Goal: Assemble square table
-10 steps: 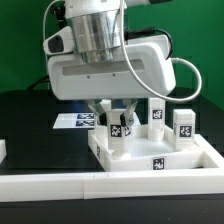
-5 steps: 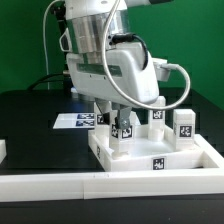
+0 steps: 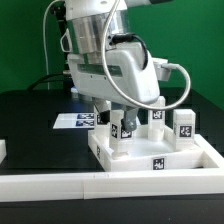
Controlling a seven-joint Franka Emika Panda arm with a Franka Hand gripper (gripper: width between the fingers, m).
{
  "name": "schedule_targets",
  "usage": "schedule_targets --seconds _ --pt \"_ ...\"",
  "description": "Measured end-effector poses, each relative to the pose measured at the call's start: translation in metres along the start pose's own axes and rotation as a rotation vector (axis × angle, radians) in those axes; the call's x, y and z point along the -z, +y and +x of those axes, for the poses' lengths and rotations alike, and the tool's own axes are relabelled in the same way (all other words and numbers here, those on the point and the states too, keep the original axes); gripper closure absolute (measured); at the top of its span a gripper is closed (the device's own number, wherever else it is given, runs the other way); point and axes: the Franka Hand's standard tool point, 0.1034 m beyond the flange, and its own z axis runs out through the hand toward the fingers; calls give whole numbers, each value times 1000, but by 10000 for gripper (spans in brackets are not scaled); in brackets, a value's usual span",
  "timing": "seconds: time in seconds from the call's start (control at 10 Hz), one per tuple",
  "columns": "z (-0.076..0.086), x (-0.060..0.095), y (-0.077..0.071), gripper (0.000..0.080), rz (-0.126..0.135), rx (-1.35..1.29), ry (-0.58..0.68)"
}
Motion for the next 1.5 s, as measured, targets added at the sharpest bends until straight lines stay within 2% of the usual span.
schedule_targets --seconds 0.1,0.2,0.5,0.9,1.5 --pt "-2 0 -1 162 -9 136 5" --pt "-4 -1 -2 153 -12 237 5" --pt "-10 -3 -3 150 -31 482 12" --pt "-13 -4 -4 150 -77 860 27" --pt "-9 -4 -1 150 -84 1211 15"
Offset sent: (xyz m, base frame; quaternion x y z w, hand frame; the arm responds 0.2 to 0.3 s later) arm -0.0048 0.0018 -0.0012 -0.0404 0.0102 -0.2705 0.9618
